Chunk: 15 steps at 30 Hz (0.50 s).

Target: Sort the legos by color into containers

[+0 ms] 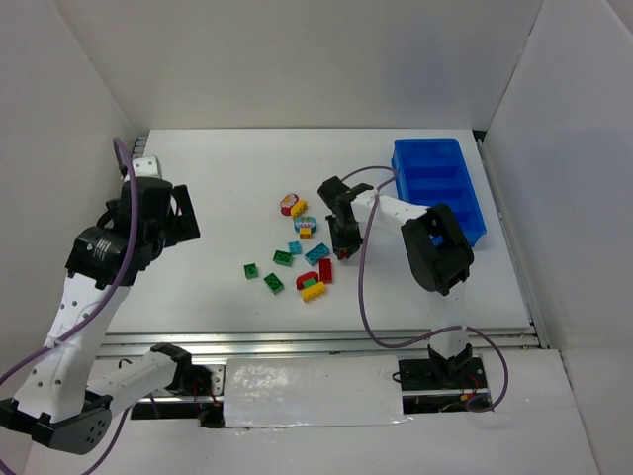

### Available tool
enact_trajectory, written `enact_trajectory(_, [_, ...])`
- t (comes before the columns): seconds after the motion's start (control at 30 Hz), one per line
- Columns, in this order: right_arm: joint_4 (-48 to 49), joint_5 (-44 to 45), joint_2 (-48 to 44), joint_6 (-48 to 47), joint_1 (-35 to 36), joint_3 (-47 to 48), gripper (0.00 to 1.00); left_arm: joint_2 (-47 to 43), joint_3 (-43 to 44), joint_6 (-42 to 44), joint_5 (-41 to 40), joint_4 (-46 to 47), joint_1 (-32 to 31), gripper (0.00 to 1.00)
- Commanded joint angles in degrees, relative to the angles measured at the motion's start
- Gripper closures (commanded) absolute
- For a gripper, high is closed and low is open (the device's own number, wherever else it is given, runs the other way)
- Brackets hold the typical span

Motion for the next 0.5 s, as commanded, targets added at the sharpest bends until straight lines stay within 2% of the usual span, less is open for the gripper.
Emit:
enact_trajectory(0.0, [2.0,-0.8,-2.4,0.9,0.6,-0.2,0.88,-1.1,0.1,2.0,-0.5,0.8,0.0,0.01])
enact_trajectory(0.23, [0.2,-0.8,-14.1,2.9,-3.5,0.9,0.89,-0.6,0.0,2.3,0.7,1.4,0.0,0.01])
enact_trajectory(0.37, [-2.4,-0.3,-19.6,3.9,-10.3,2.4,0.89,-0.1,0.9,2.4,1.6,1.4,0.0,0.00])
enact_trajectory(0.47, [-3.5,-0.4,-21.6,5.3,-19.0,2.0,0.89,-0.2,1.6,2.6,2.5,1.7,0.0,0.00])
